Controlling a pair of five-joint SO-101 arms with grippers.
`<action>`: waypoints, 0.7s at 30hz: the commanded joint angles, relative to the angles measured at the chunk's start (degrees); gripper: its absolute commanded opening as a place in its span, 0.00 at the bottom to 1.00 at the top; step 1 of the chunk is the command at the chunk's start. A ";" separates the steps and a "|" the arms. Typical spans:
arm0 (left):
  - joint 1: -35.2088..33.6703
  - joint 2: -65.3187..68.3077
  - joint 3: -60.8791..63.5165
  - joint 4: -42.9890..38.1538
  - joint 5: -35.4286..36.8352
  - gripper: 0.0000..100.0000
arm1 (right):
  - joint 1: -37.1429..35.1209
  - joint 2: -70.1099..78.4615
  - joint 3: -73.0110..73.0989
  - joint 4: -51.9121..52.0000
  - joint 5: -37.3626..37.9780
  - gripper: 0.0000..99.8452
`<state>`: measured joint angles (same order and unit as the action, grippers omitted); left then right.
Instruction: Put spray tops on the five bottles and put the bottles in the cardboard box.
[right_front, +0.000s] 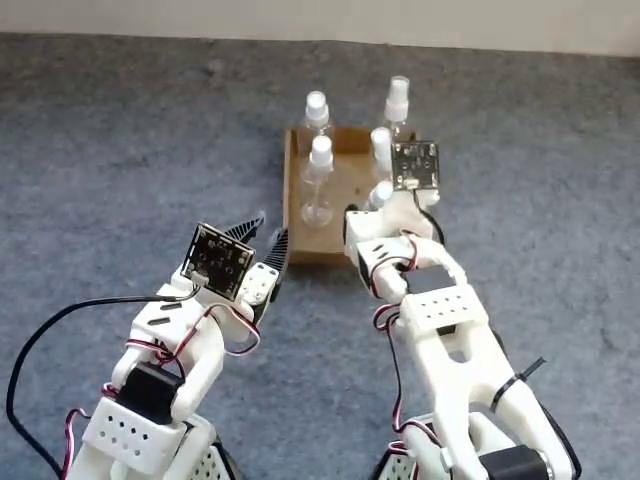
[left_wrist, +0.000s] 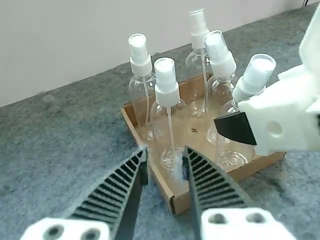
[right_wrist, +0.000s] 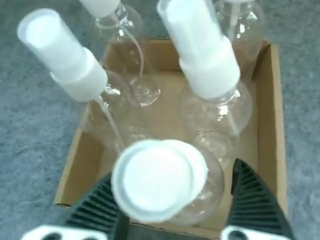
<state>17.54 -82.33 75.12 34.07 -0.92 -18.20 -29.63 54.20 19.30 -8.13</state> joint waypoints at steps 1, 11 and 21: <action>-0.40 0.22 -0.22 -1.32 -0.26 0.08 | -0.84 -0.92 -4.88 0.22 0.09 0.22; -0.57 0.22 -0.22 -1.32 -0.26 0.08 | -0.84 -0.92 -14.73 8.92 0.09 0.22; -0.75 0.22 -0.31 -1.32 -0.26 0.08 | -0.84 -3.30 -26.24 23.96 0.09 0.22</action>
<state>17.54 -82.33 75.12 34.07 -0.92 -18.64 -29.63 33.36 40.75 -8.13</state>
